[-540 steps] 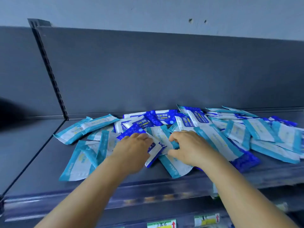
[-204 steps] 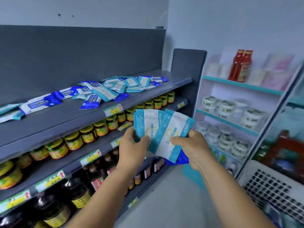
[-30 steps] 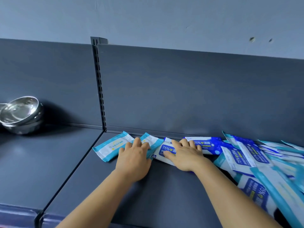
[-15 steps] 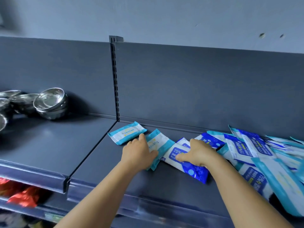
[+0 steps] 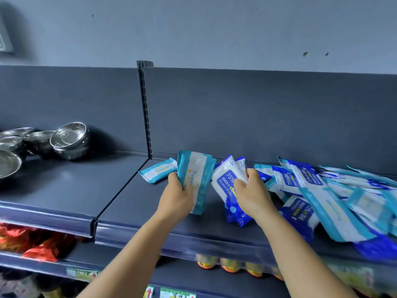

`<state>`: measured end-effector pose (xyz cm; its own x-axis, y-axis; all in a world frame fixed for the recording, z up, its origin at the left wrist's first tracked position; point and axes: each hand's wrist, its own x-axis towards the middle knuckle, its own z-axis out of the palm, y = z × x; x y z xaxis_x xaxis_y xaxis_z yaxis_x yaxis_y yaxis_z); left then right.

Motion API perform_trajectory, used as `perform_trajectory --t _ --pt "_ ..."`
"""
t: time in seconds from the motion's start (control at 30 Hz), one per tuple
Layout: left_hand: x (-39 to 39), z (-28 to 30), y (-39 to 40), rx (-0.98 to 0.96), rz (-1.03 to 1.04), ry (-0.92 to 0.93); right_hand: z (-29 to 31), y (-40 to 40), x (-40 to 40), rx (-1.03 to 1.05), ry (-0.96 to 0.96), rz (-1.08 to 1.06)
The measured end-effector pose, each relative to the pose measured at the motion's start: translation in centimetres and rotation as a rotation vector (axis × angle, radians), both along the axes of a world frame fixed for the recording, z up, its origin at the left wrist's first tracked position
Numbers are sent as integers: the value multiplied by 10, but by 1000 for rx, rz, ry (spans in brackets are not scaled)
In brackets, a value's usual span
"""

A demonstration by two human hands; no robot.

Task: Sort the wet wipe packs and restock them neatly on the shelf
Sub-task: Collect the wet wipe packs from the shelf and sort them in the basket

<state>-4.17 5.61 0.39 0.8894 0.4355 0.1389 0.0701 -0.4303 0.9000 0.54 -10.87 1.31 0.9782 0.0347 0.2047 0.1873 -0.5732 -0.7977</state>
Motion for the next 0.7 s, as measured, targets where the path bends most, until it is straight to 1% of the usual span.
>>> perform_trajectory --t 0.17,0.37,0.5,0.7 --pt "-16 9 -12 -132 -64 -111 2 -13 -24 163 -99 -91" --pt "-57 15 -27 -137 -199 -181 4 -35 -86 260 -228 -233" --pt "-98 15 -41 -169 -310 -156 1 -45 -143 316 -215 -338" --pt "-162 -3 -80 -205 -508 -84 -14 -82 -242 322 -179 -526"
